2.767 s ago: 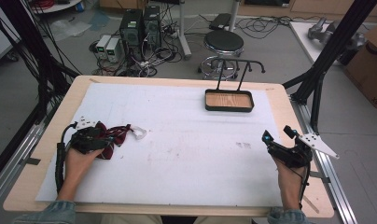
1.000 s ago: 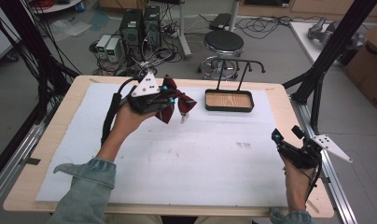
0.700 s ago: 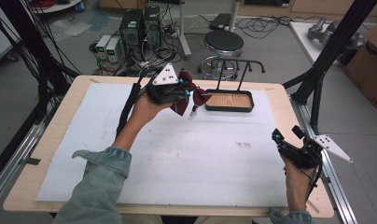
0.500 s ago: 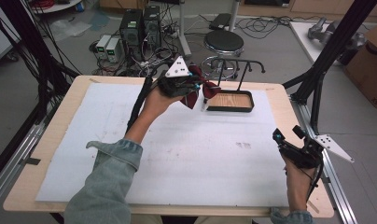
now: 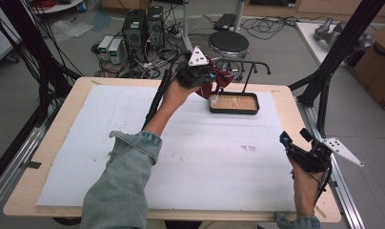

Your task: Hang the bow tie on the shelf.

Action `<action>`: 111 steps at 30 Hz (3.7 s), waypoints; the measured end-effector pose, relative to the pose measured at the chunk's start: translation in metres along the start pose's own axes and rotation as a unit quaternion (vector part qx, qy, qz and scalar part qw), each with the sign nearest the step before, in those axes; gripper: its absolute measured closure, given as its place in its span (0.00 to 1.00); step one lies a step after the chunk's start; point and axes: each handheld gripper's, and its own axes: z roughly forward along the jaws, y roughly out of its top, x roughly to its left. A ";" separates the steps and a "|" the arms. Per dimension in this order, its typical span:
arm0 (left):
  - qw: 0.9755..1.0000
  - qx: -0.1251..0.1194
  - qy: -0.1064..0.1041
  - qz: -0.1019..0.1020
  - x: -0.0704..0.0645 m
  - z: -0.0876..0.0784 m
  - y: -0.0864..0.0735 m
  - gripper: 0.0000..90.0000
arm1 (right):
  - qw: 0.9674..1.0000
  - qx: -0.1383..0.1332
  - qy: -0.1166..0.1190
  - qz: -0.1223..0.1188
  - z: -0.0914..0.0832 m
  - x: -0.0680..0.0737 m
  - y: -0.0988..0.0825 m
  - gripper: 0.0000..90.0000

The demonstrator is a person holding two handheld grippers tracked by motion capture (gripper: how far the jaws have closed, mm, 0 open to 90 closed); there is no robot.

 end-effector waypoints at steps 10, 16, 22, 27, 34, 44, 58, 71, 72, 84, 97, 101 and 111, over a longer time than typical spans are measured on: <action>0.999 -0.005 0.028 -0.026 0.000 0.018 -0.010 0.82 | 1.000 0.000 0.001 0.002 -0.002 0.000 0.001 0.12; 0.999 -0.033 0.033 -0.023 -0.003 0.014 -0.005 0.82 | 1.000 -0.002 -0.001 0.005 -0.004 -0.001 0.002 0.12; 0.995 -0.079 0.050 -0.032 0.003 0.009 -0.001 0.82 | 1.000 0.000 0.002 0.004 -0.003 0.001 0.001 0.12; 0.992 -0.095 0.064 -0.044 0.009 0.009 -0.003 0.82 | 1.000 -0.001 0.002 0.004 -0.003 0.001 0.001 0.12; 0.988 -0.115 0.079 -0.060 0.019 0.010 -0.007 0.82 | 1.000 0.000 0.003 0.004 -0.004 0.001 0.001 0.12; 0.987 -0.142 0.051 -0.053 0.019 0.020 -0.008 0.82 | 1.000 0.000 0.005 0.007 -0.004 -0.001 0.001 0.12; 0.983 -0.145 0.087 -0.077 0.038 0.028 -0.022 0.82 | 1.000 0.004 0.007 0.008 -0.005 -0.001 0.000 0.12; 0.986 -0.110 0.106 -0.071 0.047 0.036 -0.035 0.82 | 1.000 0.006 0.011 0.009 -0.006 0.000 0.000 0.12; 0.986 -0.107 0.106 -0.073 0.046 0.038 -0.036 0.82 | 1.000 0.007 0.011 0.010 -0.006 0.000 0.000 0.12; 0.992 -0.055 0.077 -0.084 0.039 0.048 -0.056 0.82 | 1.000 0.010 0.011 0.011 -0.006 0.000 0.000 0.12; 0.996 -0.017 0.041 -0.079 0.021 0.066 -0.077 0.81 | 1.000 0.015 0.014 0.010 -0.003 0.002 -0.002 0.12; 0.997 -0.011 0.028 -0.072 0.017 0.069 -0.079 0.81 | 1.000 0.016 0.014 0.012 -0.003 0.002 -0.002 0.12; 0.997 -0.014 0.026 -0.065 0.016 0.068 -0.078 0.73 | 1.000 0.016 0.014 0.008 -0.002 0.001 -0.002 0.12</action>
